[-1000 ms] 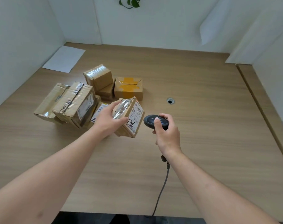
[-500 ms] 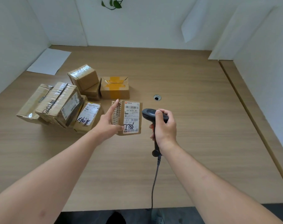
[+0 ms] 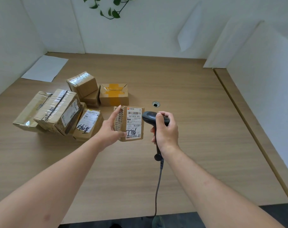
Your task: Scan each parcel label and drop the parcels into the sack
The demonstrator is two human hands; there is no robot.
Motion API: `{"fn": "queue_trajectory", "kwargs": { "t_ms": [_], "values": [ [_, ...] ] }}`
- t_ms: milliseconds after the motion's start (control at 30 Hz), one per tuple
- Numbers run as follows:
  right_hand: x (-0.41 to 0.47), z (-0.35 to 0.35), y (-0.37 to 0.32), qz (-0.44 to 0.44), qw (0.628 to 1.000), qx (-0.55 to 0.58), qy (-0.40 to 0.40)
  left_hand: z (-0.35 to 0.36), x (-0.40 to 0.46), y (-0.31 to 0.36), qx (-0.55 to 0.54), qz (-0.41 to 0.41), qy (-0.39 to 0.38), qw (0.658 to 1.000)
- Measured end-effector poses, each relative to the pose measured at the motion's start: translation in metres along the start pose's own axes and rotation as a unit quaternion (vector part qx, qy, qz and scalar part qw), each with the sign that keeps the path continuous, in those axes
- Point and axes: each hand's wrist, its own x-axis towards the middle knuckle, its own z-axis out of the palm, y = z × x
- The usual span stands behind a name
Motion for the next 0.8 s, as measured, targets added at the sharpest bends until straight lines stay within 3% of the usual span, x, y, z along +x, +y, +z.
{"fn": "queue_trajectory", "kwargs": {
  "t_ms": [367,600,800],
  "values": [
    [-0.012,0.027,-0.002,-0.071,0.994,-0.079,0.027,-0.024,-0.011,0.019,0.044,0.046,-0.015,0.998],
    [-0.033,0.038,-0.012,-0.120,0.989,-0.079,-0.041,-0.041,-0.046,0.029,0.058,0.093,0.001,0.994],
    [-0.061,0.025,-0.010,-0.169,0.972,-0.095,-0.135,-0.029,-0.105,0.015,0.033,0.089,0.106,0.990]
  ]
}}
